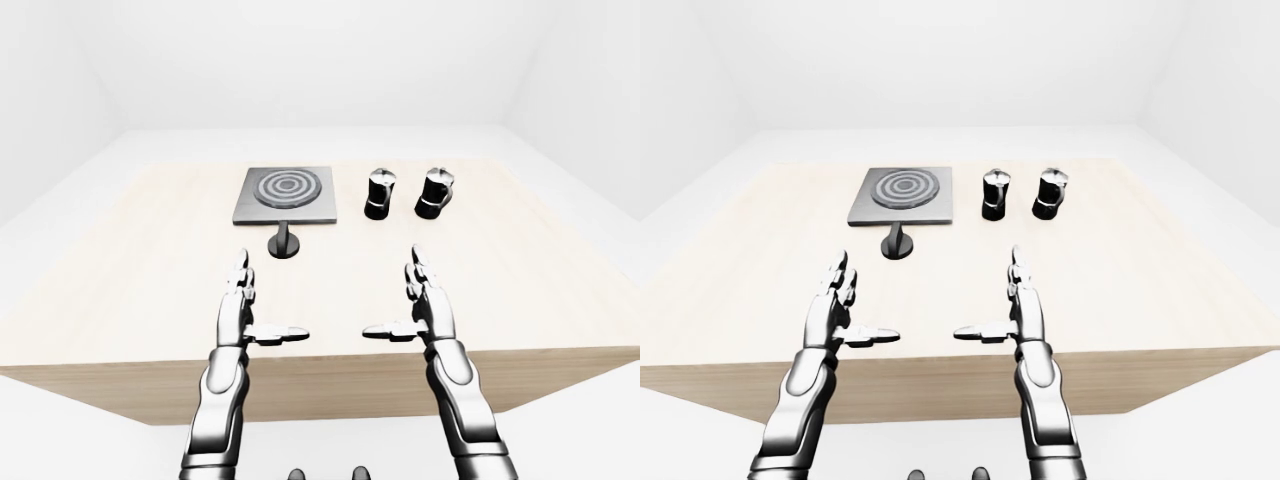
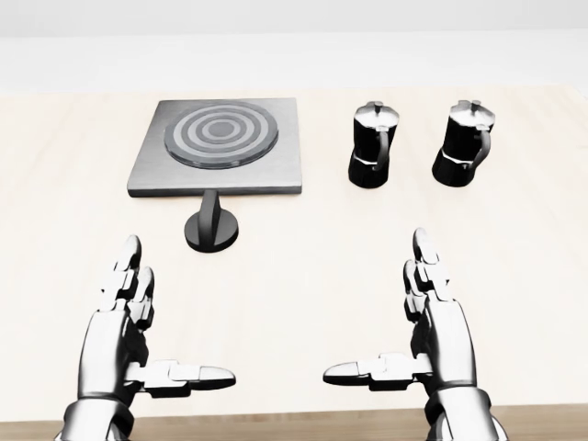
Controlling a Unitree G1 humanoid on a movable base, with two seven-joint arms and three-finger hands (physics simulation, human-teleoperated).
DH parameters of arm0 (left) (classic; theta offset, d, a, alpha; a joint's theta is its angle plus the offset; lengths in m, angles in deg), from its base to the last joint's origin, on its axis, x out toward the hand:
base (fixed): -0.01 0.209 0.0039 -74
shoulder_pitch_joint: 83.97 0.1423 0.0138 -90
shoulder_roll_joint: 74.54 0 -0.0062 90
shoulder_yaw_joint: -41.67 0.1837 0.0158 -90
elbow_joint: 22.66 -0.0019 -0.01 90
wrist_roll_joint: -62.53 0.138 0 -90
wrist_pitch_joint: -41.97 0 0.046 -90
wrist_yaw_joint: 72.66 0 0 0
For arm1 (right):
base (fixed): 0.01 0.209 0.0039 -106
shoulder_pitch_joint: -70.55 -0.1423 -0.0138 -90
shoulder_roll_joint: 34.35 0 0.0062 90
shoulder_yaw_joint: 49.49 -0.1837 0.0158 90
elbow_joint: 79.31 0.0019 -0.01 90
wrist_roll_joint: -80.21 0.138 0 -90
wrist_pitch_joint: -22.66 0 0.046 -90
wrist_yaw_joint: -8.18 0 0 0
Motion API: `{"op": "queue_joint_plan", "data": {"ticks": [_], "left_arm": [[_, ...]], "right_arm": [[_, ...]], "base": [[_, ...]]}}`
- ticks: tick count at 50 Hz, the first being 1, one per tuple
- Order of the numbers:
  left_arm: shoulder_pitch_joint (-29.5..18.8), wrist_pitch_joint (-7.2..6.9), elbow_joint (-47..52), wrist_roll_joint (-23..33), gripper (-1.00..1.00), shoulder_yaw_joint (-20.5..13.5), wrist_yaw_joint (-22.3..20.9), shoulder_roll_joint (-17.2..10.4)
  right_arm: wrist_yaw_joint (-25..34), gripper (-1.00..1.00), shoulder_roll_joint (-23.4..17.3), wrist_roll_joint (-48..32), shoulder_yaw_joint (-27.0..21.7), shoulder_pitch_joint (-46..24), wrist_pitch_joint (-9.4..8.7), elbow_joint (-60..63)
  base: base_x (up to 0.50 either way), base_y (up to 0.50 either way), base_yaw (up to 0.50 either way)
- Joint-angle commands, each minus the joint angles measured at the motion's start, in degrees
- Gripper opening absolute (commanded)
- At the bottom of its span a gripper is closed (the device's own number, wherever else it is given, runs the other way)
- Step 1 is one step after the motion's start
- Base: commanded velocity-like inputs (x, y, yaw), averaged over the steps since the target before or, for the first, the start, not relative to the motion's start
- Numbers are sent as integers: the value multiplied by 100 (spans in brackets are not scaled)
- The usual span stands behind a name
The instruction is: Turn off the stove.
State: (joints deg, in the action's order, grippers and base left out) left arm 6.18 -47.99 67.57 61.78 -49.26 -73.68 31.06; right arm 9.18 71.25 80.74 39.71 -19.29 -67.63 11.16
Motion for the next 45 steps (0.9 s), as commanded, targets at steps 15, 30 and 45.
{"op": "queue_joint_plan", "data": {"ticks": [15,30,45], "left_arm": [[-2276,-505,4086,-2793,100,-1445,1388,-1178],[-2099,-505,3717,-2650,100,-1341,1395,-1155],[-2011,-505,3667,-2611,100,-1351,1369,-1143]], "right_arm": [[-486,100,-555,1884,-963,-1340,-471,4031],[-577,100,-598,1844,-991,-1221,-471,3877],[-512,100,-575,1867,-991,-1149,-471,3939]], "base": [[0,0,0],[0,0,0],[0,5,0]]}}
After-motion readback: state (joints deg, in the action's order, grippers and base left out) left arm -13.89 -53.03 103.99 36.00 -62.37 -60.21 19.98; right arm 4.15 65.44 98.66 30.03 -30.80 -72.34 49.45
